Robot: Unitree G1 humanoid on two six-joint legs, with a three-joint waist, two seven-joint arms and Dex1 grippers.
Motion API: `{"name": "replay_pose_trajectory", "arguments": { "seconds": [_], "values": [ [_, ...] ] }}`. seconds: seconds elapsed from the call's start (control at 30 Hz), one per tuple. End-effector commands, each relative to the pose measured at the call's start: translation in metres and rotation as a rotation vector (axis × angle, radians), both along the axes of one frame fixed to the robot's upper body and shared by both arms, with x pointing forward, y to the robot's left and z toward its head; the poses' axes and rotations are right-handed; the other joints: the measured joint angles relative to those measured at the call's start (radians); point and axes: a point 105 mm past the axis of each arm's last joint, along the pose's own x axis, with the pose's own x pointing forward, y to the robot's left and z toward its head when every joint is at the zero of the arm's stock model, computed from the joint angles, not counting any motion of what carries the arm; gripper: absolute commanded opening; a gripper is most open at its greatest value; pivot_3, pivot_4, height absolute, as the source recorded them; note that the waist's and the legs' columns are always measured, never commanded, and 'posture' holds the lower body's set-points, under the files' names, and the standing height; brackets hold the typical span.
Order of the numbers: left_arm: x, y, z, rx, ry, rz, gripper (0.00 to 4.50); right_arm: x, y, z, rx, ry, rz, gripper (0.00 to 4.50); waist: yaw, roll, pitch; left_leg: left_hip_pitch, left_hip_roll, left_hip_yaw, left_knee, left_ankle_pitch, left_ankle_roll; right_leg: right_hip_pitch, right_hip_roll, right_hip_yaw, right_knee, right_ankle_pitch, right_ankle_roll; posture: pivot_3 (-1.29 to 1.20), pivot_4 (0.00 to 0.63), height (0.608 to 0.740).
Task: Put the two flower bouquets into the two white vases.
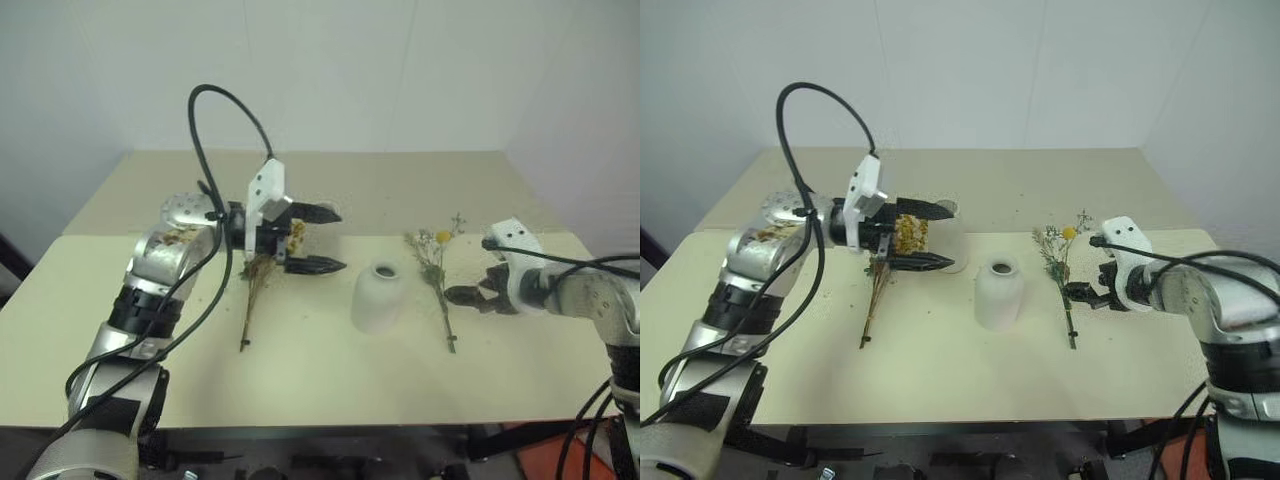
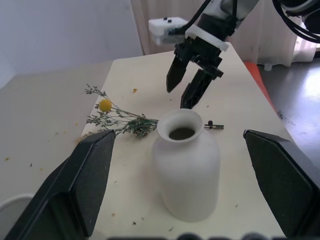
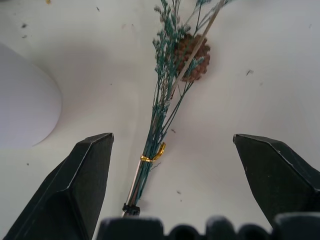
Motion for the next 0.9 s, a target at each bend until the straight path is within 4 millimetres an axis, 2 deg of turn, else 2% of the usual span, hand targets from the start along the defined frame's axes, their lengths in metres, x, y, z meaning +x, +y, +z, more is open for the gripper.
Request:
{"name": "replay_pose_trajectory", "arguments": {
  "seconds": [0.03, 0.3, 0.57, 0.7, 0.9],
  "values": [
    [-0.001, -0.016, 0.012, 0.03, -0.012, -0.048, 4.49, 0.009, -0.003, 0.002, -0.015, 0.027, -0.033, 4.49, 0.0, 0.0, 0.0, 0.0, 0.0, 0.0, 0.0, 0.0, 0.0, 0.0, 0.0, 0.0, 0.0, 0.0, 0.0, 0.0, 0.15, 0.74],
    [-0.004, -0.036, 0.01, 0.073, -0.026, -0.106, 4.49, 0.028, -0.001, -0.013, 0.0, 0.156, -0.057, 4.49, -0.004, 0.0, 0.0, 0.0, 0.0, 0.0, 0.0, 0.0, 0.0, -0.001, 0.0, 0.001, 0.001, 0.0, 0.0, 0.0, 0.15, 0.74],
    [-0.01, -0.046, 0.012, 0.072, -0.01, -0.147, 4.49, 0.034, 0.011, -0.032, -0.032, 0.257, 0.029, 4.49, -0.003, 0.0, 0.0, -0.001, 0.0, 0.0, 0.0, 0.0, 0.0, -0.002, 0.0, 0.0, 0.001, 0.0, 0.0, 0.0, 0.15, 0.74],
    [-0.012, -0.049, 0.01, 0.083, -0.013, -0.163, 4.5, 0.033, 0.019, -0.036, -0.051, 0.291, 0.071, 3.61, -0.005, 0.0, 0.0, -0.001, 0.0, 0.0, 0.0, 0.0, 0.0, -0.002, 0.0, 0.0, 0.001, 0.0, 0.0, 0.0, 0.15, 0.74],
    [-0.012, -0.051, 0.008, 0.079, -0.01, -0.163, 4.5, 0.034, 0.023, -0.034, -0.068, 0.312, 0.102, 1.5, -0.005, 0.0, 0.0, -0.001, 0.0, 0.0, 0.0, 0.0, 0.0, -0.002, 0.0, 0.0, 0.001, 0.0, 0.0, 0.0, 0.15, 0.74]
  ]
}}
